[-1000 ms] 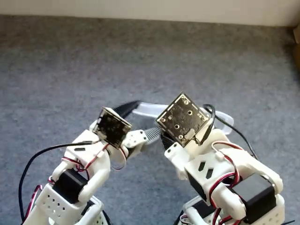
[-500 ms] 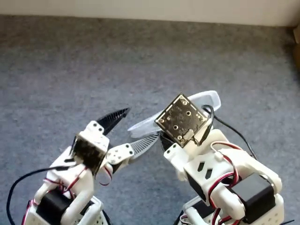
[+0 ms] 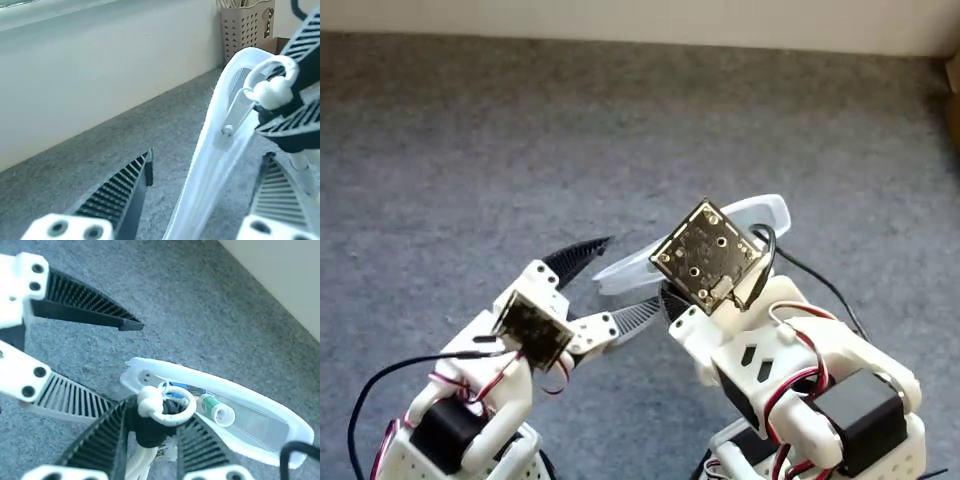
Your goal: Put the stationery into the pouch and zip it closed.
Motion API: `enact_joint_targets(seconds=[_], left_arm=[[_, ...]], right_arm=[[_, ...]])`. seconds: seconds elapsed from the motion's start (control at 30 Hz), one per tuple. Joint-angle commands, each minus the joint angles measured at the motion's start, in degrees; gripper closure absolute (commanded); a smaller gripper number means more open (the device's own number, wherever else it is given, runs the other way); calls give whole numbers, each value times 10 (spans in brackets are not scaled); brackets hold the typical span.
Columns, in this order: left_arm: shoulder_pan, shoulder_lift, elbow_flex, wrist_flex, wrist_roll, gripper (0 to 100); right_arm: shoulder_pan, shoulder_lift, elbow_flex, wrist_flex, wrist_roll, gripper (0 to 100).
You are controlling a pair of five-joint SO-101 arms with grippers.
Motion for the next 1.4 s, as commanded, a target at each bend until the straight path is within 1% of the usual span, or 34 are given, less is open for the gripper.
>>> enact_joint_targets(seconds=[0.0, 0.07, 0.47, 0.57, 0.67, 0.77, 1.27, 1.37], left_arm=[[18, 54, -7, -47, -6, 688], [18, 65, -7, -57, -6, 691], [19, 65, -5, -56, -4, 691], [30, 65, -7, -56, -4, 692], [56, 65, -7, -56, -6, 727], [58, 65, -6, -56, -7, 767], [58, 64, -4, -55, -6, 774], [58, 64, -4, -55, -6, 819]], right_arm=[[-6, -3, -6, -5, -4, 993], [-6, -3, -5, -5, -4, 993], [-6, -3, -4, -1, -4, 993], [-6, -3, -3, -1, -4, 993], [-6, -2, -3, 0, -4, 993], [-6, -2, -3, 0, -4, 993], [-3, -3, 20, -5, -4, 993], [-3, -3, 20, -5, -4, 993]])
